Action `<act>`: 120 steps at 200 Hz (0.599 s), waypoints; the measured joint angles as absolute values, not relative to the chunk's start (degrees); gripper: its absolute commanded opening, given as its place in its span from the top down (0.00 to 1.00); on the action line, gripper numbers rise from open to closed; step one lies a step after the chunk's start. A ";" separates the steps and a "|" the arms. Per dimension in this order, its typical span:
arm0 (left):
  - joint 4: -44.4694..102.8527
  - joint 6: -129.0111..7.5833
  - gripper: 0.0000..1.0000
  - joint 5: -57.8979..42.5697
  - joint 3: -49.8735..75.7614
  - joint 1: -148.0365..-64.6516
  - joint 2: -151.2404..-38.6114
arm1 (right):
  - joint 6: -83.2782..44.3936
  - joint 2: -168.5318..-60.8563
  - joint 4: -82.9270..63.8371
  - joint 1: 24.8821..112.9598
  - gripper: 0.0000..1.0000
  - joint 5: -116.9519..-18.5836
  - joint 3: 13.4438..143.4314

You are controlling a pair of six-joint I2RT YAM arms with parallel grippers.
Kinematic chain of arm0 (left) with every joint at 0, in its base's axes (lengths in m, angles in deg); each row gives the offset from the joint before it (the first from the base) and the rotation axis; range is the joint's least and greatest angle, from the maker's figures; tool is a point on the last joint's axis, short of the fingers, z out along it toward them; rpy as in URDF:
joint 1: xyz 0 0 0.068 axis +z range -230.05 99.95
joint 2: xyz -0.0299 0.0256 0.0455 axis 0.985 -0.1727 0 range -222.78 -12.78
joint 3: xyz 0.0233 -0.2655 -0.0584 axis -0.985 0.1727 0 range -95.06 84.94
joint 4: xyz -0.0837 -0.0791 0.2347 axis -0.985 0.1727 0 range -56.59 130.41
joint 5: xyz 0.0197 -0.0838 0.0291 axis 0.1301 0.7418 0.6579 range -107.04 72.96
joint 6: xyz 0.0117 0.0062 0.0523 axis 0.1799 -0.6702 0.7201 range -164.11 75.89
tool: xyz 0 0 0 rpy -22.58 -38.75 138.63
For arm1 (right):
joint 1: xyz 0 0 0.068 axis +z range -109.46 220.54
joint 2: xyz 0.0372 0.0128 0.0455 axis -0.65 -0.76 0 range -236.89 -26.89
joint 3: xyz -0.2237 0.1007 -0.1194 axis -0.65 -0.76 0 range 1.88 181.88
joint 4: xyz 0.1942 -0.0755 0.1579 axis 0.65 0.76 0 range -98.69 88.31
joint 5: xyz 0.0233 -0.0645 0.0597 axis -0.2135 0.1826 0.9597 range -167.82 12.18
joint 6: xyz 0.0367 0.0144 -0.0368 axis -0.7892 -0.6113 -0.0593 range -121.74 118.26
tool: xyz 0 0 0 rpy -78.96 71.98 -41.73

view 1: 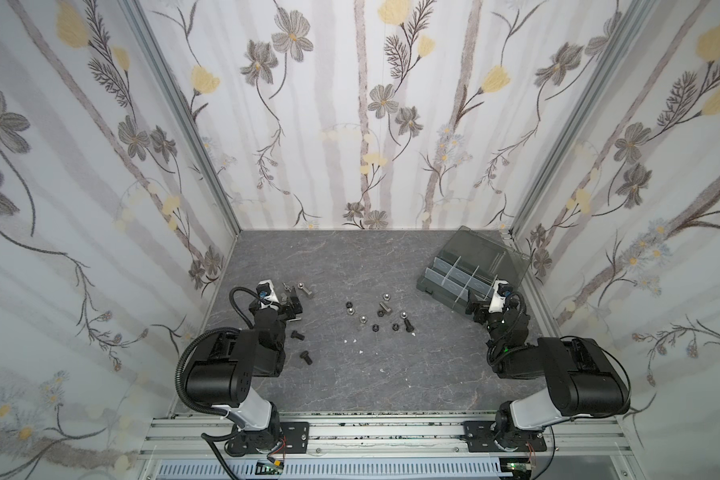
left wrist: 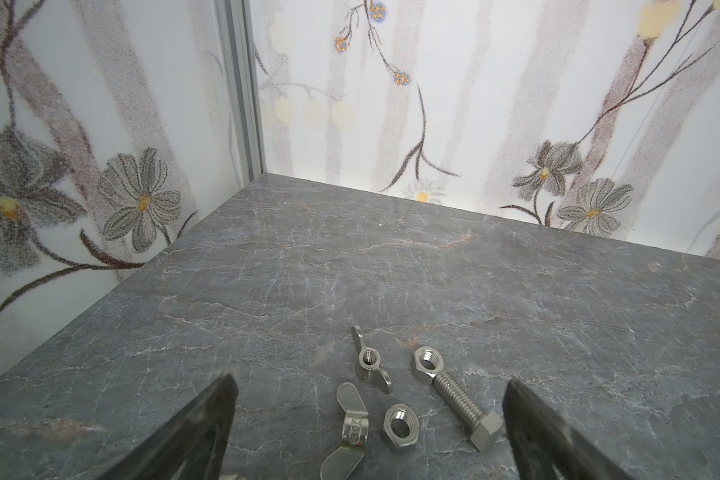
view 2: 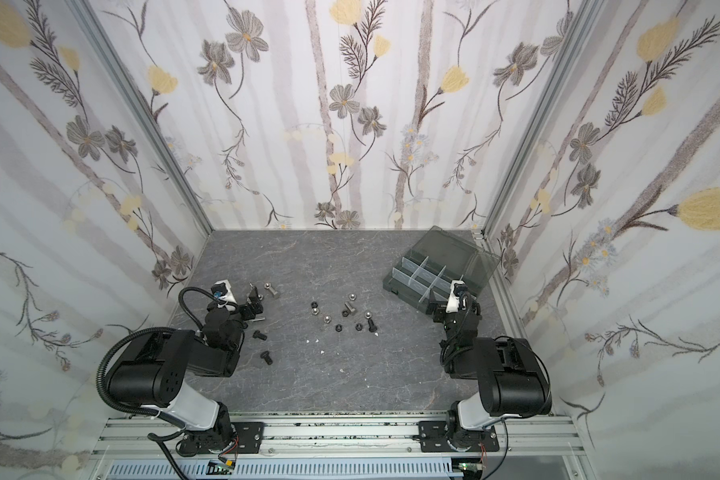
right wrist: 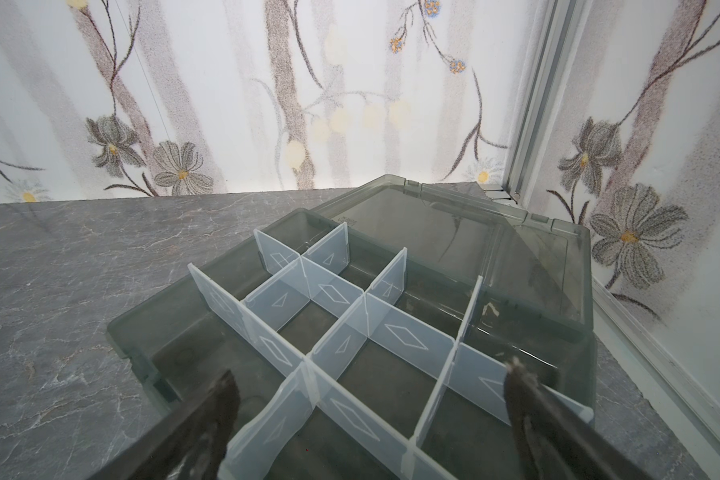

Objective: Sort the screws and nuts into containers

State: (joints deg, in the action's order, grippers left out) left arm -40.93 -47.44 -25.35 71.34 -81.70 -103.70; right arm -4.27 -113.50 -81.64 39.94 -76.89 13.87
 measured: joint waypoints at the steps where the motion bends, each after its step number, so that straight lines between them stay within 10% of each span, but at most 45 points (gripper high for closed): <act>1: -40.93 -47.44 0.00 -25.35 71.34 -81.70 -103.70 | -4.27 -113.50 -81.64 39.94 0.00 -76.89 13.87; 120: -20.17 -51.62 0.00 -29.46 62.57 -81.53 -86.15 | -12.97 -91.27 -57.62 40.16 0.00 -90.57 20.61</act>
State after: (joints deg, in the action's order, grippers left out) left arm -20.17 -51.62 -29.46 62.57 -81.53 -86.15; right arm -12.97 -91.27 -57.62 40.16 -90.57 20.61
